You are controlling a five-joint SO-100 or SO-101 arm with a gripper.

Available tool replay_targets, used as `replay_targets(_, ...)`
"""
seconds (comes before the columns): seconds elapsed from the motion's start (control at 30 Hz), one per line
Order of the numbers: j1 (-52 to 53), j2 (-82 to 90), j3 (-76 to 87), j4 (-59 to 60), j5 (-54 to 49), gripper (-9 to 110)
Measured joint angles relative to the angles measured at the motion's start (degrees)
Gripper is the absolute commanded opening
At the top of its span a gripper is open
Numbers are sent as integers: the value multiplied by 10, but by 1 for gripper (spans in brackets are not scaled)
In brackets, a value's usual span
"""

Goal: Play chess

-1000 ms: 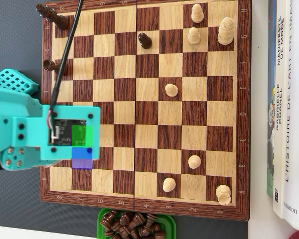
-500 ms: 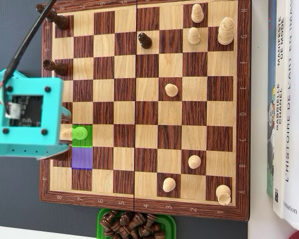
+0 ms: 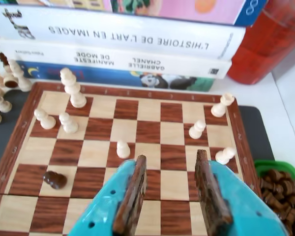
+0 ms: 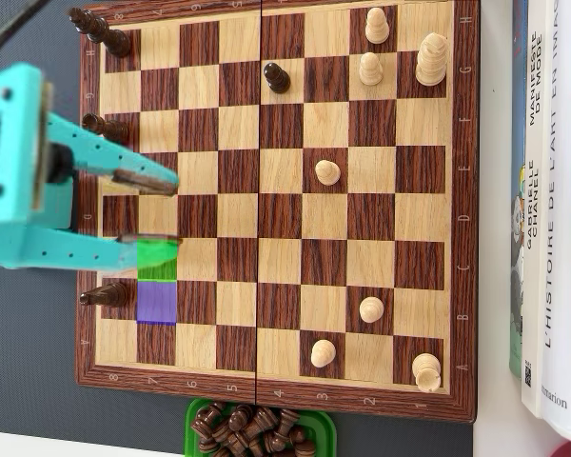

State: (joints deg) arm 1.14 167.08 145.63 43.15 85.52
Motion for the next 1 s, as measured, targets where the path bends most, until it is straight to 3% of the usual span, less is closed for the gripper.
replay_targets(1.0,-12,237,314,-660,16,15)
